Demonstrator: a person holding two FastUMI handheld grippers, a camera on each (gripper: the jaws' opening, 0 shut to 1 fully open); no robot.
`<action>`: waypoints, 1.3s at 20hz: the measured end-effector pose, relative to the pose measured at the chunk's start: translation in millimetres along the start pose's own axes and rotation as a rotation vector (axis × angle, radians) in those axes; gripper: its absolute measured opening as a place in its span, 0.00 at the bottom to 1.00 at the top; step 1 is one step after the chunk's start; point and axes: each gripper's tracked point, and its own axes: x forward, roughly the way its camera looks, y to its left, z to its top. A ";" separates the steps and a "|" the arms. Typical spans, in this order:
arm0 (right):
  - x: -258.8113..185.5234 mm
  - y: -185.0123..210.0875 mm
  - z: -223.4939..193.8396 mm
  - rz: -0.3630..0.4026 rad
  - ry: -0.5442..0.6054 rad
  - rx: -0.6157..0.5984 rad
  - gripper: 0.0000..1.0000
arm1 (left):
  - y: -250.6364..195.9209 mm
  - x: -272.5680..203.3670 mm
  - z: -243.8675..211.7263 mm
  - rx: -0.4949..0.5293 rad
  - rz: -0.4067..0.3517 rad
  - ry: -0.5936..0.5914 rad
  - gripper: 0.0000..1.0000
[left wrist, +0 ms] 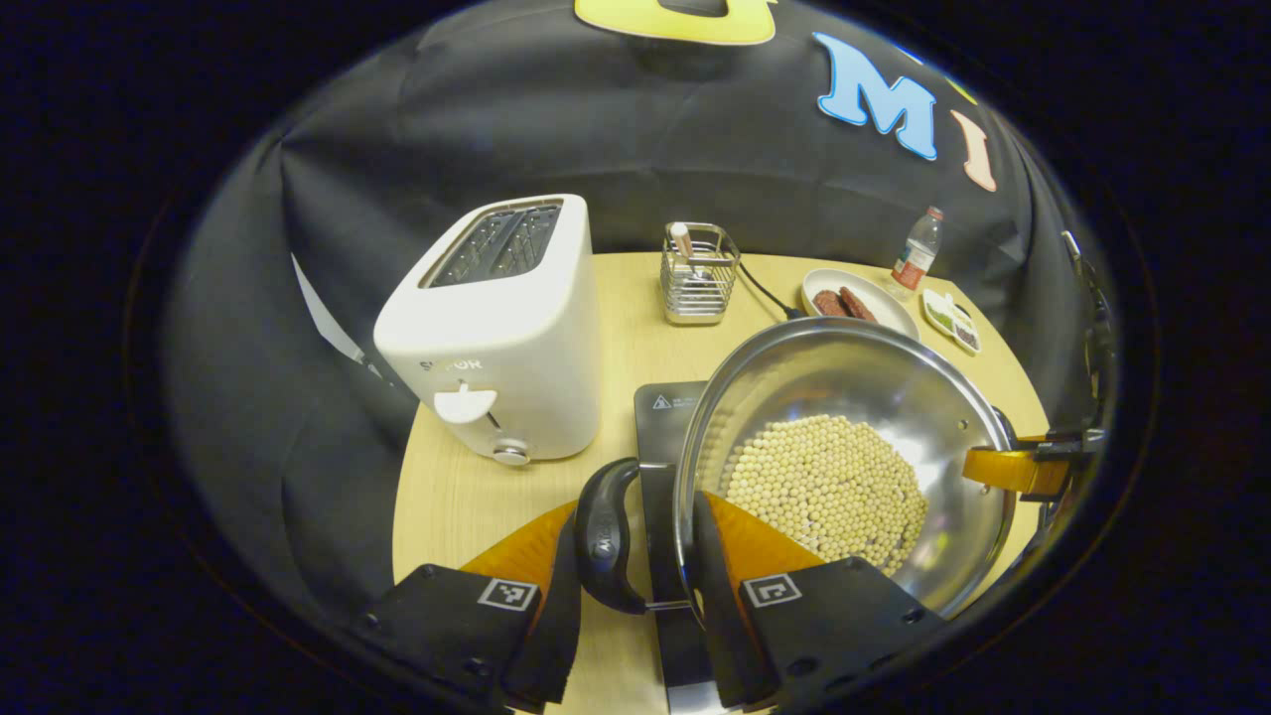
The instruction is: First push the handle of the pot to place it horizontally, then grasp the pot with both hands and set it on the induction cooktop.
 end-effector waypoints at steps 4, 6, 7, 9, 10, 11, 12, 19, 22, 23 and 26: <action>2.1 2.4 0.5 0.000 -0.021 -0.005 0.57 | 4.5 2.4 -0.7 -0.007 -0.002 -0.008 0.58; 3.2 1.5 1.5 0.013 -0.028 -0.013 0.57 | 5.8 1.6 -1.6 -0.013 -0.003 -0.013 0.59; 2.8 1.7 2.3 0.021 -0.031 -0.003 0.57 | 6.0 0.9 -1.7 -0.012 0.001 -0.020 0.67; 1.9 1.9 2.0 0.041 -0.032 -0.008 0.58 | 9.7 -5.1 3.8 -0.003 0.026 -0.051 0.65; -0.8 1.1 3.9 0.053 -0.043 -0.017 0.61 | 9.5 -9.6 12.8 -0.016 0.037 -0.084 0.73; -8.3 1.4 10.0 0.064 -0.070 -0.028 0.62 | 11.6 -18.2 22.6 -0.042 0.050 -0.118 0.80; -11.9 0.4 16.5 0.072 -0.102 -0.042 0.66 | 12.0 -27.5 30.1 -0.072 0.057 -0.150 0.80; -76.5 -17.3 53.6 0.142 -0.305 -0.116 0.72 | -42.6 -98.9 80.0 -0.130 0.064 -0.340 0.86; -113.5 -41.2 74.6 0.143 -0.419 -0.119 0.72 | -101.1 -141.1 106.3 -0.119 0.035 -0.448 0.85; -126.6 -52.1 81.3 0.135 -0.454 -0.117 0.72 | -121.6 -152.4 112.4 -0.121 0.026 -0.478 0.85; -166.2 -81.8 99.0 0.131 -0.541 -0.101 0.72 | -185.9 -185.2 124.7 -0.123 -0.015 -0.551 0.86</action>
